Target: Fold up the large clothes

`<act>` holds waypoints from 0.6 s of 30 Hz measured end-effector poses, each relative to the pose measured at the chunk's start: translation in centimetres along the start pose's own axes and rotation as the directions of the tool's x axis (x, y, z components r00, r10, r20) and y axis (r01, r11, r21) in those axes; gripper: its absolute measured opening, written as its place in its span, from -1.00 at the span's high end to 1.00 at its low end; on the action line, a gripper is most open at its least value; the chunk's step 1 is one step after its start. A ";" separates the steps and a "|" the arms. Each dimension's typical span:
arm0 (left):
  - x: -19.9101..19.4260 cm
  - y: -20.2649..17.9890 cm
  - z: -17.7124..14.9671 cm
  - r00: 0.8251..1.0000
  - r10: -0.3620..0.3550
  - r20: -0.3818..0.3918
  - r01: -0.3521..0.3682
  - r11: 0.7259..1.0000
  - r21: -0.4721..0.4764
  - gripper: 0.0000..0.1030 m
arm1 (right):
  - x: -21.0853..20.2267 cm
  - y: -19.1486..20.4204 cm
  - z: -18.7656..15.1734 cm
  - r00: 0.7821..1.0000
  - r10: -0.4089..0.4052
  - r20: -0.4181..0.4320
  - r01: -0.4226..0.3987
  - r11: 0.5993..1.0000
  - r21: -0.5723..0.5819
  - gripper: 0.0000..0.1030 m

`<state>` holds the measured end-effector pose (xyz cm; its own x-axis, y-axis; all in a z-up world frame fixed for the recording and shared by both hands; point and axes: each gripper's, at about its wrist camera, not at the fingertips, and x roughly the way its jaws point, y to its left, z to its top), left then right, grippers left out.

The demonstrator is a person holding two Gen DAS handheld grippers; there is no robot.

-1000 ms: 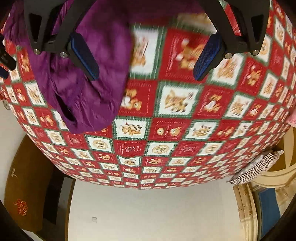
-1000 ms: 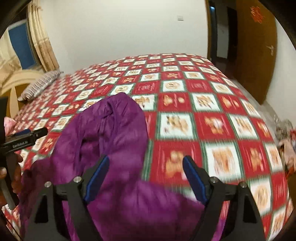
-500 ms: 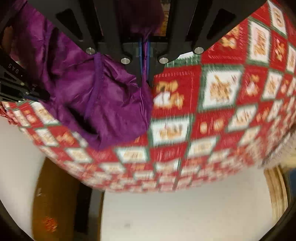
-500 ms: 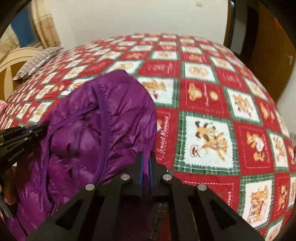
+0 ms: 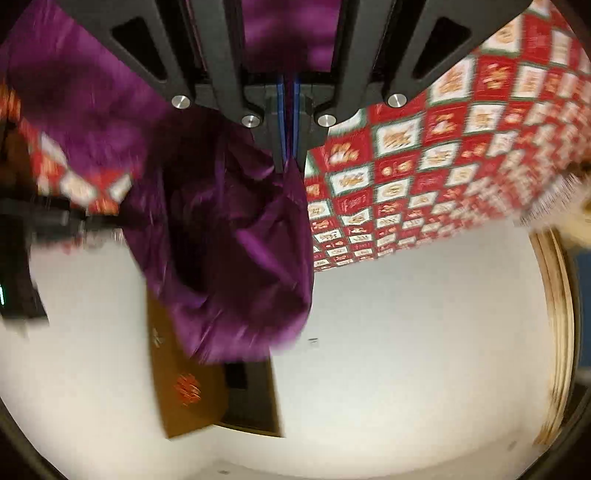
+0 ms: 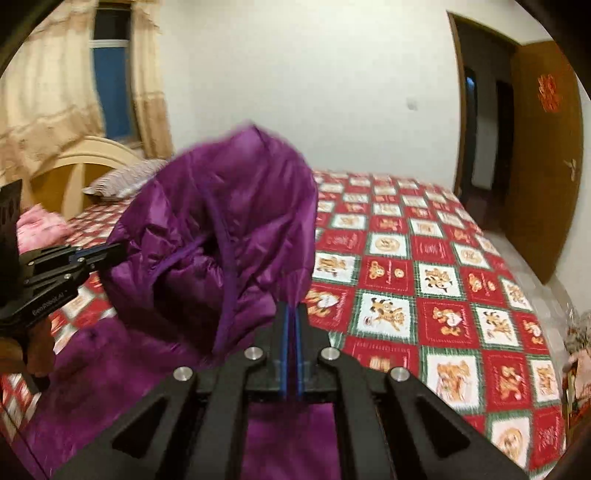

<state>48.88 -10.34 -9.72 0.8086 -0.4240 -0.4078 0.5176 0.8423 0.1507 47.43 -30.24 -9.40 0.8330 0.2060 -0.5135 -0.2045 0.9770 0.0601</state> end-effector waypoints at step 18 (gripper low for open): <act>-5.9 1.8 -5.3 0.981 0.111 -0.158 -0.137 0.978 -0.159 -0.77 | -9.6 2.4 -8.6 0.958 0.112 -0.266 -0.107 0.994 0.032 -0.48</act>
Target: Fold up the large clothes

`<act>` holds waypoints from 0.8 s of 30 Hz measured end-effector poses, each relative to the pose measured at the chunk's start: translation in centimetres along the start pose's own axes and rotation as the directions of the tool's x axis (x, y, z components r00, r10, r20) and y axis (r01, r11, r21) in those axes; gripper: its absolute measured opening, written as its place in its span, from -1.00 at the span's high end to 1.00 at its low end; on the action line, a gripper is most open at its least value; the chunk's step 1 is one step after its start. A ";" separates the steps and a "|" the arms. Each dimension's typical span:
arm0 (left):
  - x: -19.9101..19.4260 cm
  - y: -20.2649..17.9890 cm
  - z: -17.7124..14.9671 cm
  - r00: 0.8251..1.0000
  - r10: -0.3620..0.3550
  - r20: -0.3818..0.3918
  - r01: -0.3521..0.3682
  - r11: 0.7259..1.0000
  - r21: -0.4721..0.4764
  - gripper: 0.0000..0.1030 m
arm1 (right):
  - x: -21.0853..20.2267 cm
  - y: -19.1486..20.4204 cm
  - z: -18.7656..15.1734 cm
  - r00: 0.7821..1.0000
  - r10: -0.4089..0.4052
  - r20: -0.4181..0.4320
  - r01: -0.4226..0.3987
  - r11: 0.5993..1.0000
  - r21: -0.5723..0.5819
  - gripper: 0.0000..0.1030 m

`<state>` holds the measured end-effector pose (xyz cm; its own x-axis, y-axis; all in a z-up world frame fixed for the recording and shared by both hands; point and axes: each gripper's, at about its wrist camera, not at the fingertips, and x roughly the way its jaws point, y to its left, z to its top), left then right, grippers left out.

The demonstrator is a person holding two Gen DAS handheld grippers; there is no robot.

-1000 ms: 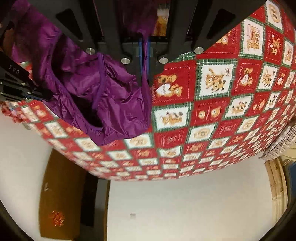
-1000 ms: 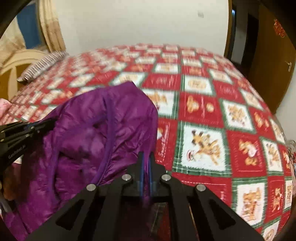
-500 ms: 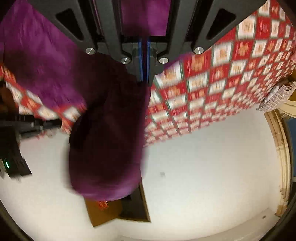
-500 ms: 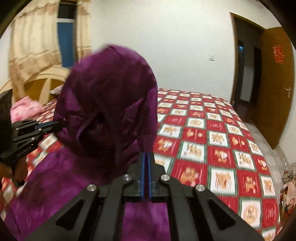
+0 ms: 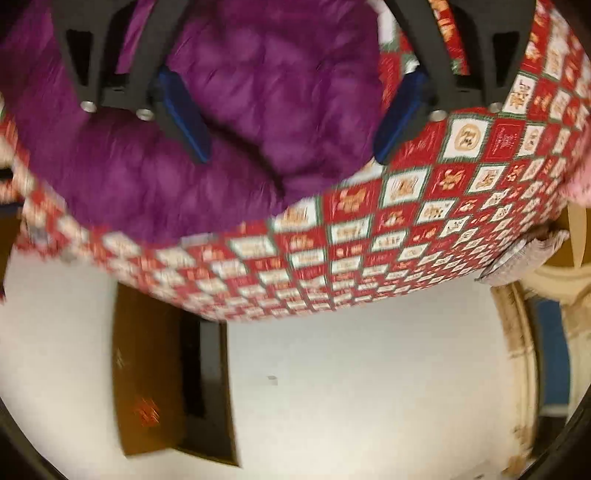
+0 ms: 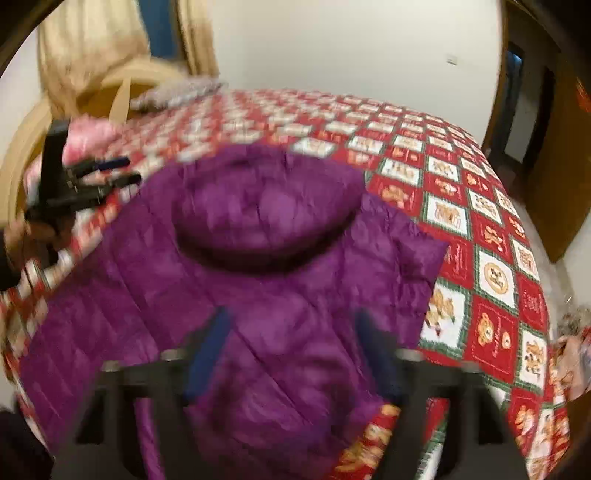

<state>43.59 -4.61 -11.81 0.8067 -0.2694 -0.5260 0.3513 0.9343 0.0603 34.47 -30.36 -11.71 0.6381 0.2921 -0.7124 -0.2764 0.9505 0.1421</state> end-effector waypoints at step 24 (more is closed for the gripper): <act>2.2 -6.1 -1.5 0.990 0.057 -0.131 -0.047 0.996 0.082 -0.78 | 5.8 1.0 -4.1 0.990 -0.016 -0.138 0.060 0.945 0.320 0.89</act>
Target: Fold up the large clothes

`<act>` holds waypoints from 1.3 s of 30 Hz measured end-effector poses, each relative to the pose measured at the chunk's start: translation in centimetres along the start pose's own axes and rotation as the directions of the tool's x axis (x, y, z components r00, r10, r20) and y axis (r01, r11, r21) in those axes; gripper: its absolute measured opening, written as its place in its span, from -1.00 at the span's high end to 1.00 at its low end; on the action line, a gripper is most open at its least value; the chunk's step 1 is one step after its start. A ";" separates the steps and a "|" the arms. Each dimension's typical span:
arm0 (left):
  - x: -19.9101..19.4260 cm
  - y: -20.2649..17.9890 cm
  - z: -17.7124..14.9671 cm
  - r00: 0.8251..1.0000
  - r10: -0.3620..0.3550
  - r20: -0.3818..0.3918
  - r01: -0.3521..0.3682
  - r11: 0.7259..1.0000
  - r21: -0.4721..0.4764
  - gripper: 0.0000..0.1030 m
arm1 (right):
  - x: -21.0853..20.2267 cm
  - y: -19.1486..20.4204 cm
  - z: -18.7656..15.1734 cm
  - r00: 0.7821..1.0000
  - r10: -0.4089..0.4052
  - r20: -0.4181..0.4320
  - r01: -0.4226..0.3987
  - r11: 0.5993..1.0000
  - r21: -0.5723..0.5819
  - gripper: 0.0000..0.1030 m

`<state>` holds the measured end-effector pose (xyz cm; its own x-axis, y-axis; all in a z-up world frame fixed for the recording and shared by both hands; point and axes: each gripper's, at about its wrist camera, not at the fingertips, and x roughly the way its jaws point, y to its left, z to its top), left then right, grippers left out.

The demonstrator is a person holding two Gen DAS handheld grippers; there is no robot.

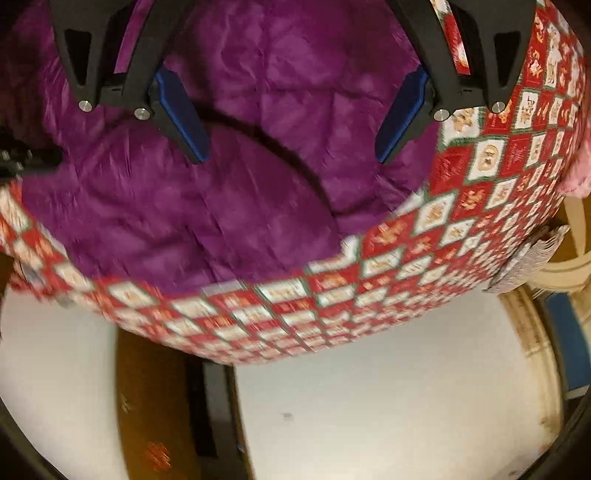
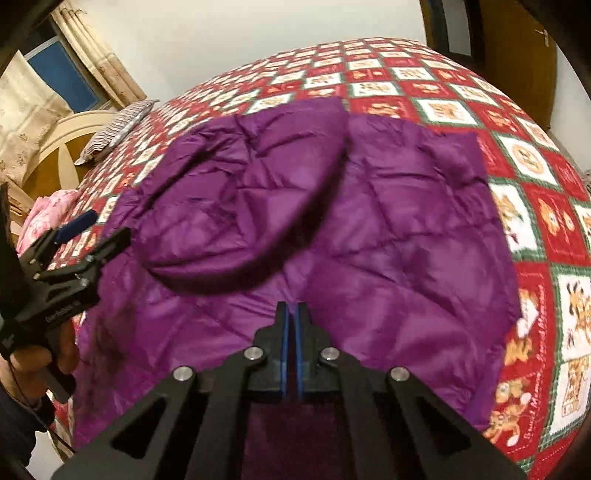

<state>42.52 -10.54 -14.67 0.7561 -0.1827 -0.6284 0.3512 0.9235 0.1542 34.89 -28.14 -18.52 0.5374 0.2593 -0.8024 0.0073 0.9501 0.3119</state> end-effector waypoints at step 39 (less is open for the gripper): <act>10.3 -2.1 -1.3 0.979 0.128 -0.161 -0.140 0.988 -0.062 -0.93 | 7.0 3.8 1.8 0.965 -0.212 0.157 0.242 0.949 -0.201 0.64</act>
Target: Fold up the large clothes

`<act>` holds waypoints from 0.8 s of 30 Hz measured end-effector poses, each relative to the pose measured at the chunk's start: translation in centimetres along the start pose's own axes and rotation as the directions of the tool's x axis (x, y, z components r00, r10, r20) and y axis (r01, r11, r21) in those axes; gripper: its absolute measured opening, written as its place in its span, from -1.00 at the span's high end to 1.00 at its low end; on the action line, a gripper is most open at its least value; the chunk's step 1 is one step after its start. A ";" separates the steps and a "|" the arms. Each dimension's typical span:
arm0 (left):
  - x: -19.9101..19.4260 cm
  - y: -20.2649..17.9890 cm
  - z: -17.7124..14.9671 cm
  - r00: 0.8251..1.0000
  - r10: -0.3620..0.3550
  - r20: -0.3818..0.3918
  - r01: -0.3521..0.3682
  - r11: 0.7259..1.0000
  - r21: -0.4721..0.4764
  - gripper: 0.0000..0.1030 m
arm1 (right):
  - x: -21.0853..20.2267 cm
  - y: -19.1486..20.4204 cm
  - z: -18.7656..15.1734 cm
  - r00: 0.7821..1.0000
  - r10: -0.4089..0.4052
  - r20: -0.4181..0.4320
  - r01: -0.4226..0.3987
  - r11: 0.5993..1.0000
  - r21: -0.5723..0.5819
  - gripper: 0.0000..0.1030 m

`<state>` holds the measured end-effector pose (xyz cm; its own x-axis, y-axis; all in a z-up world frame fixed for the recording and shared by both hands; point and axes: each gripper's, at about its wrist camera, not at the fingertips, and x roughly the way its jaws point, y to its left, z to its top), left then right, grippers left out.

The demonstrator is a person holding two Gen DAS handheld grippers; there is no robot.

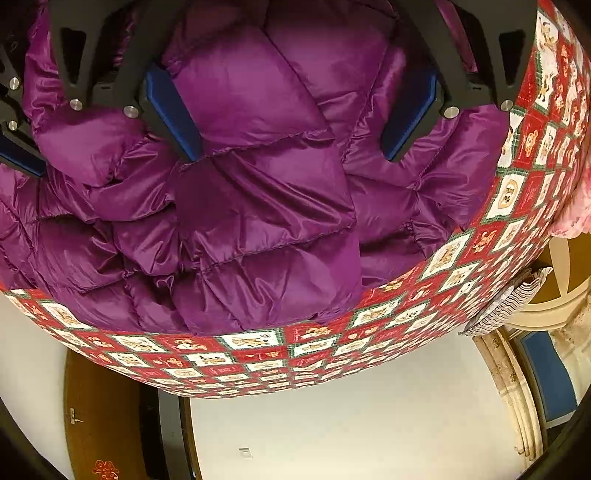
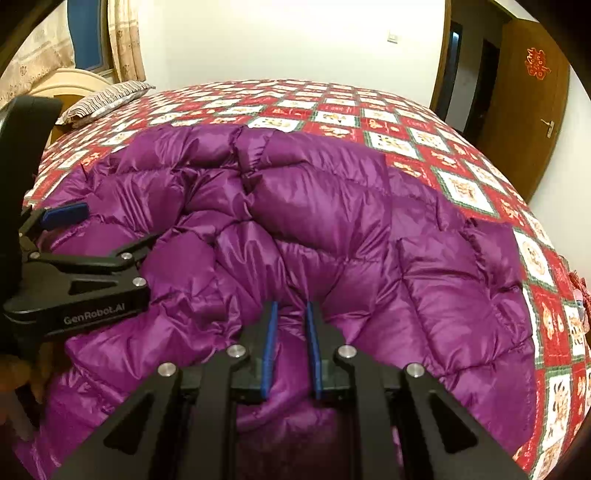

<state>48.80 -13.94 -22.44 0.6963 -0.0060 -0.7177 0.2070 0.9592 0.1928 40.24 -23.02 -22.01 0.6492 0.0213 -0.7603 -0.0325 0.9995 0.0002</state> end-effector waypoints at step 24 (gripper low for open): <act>0.3 0.4 0.1 1.000 -0.014 -0.008 0.014 1.000 -0.020 -0.97 | 0.0 -0.2 -0.1 1.000 0.007 0.003 -0.007 1.000 0.005 0.64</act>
<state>49.10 -13.61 -22.53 0.6879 -0.0174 -0.7256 0.2032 0.9643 0.1695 40.17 -23.21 -22.07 0.6516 0.0279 -0.7580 -0.0331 0.9994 0.0083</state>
